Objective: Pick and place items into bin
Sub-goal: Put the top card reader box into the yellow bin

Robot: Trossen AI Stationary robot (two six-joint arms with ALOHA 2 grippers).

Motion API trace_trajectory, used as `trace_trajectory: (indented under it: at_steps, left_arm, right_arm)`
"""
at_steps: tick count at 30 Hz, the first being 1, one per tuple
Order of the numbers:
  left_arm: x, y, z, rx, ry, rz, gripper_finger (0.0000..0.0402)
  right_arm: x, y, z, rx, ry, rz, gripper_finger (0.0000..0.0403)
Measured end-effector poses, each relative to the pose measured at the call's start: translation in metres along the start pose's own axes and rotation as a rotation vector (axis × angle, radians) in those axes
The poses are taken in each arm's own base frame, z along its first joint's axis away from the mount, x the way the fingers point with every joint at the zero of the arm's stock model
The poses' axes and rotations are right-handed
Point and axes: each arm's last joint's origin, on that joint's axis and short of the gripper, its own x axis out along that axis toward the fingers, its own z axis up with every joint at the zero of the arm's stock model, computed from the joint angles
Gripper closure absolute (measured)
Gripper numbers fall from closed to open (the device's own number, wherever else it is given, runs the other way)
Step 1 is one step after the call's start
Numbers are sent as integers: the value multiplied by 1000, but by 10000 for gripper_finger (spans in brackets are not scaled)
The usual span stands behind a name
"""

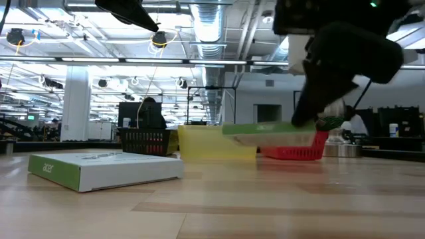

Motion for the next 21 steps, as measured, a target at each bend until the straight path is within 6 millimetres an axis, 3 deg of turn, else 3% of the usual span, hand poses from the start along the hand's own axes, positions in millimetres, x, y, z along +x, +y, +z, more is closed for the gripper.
trace_trajectory:
  at_steps: [10,21]
  left_arm:
    - [0,0,0,-2,-3,0,223]
    - [0,0,0,-2,-3,-1,223]
  right_arm:
    - [-8,-35,48,-123,-44,-198,401]
    - [14,-102,97,-214,4,-345,402]
